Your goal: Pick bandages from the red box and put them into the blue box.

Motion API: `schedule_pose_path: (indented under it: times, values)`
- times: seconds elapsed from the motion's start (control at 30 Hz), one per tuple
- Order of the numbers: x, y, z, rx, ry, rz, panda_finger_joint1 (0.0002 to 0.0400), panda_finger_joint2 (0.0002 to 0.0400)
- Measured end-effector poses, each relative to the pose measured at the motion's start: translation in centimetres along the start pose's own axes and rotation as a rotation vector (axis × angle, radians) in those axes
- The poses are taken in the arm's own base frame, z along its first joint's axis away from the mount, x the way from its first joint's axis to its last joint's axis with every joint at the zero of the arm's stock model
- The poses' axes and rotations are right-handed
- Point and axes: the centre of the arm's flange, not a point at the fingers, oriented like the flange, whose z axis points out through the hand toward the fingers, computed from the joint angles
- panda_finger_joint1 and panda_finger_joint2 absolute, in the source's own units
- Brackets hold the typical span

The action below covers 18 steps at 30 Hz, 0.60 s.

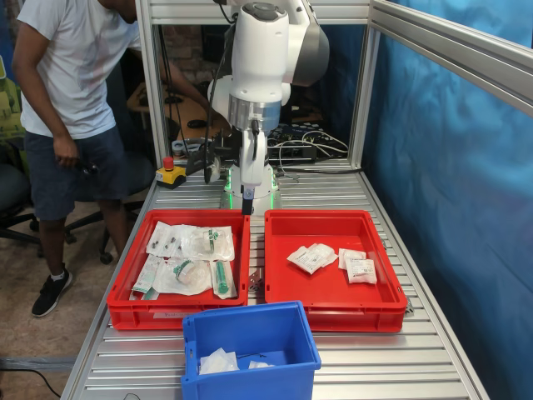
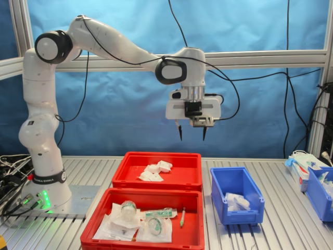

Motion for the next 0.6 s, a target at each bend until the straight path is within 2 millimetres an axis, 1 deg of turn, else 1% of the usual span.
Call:
schedule_pose_path:
  times: [0.2, 0.6]
  values:
    - [0.0, 0.6, 1.1, -0.010, 0.013, 0.000, 0.0400, 0.0400]
    - [0.0, 0.7, 1.4, -0.008, 0.015, 0.003, 0.0400, 0.0400]
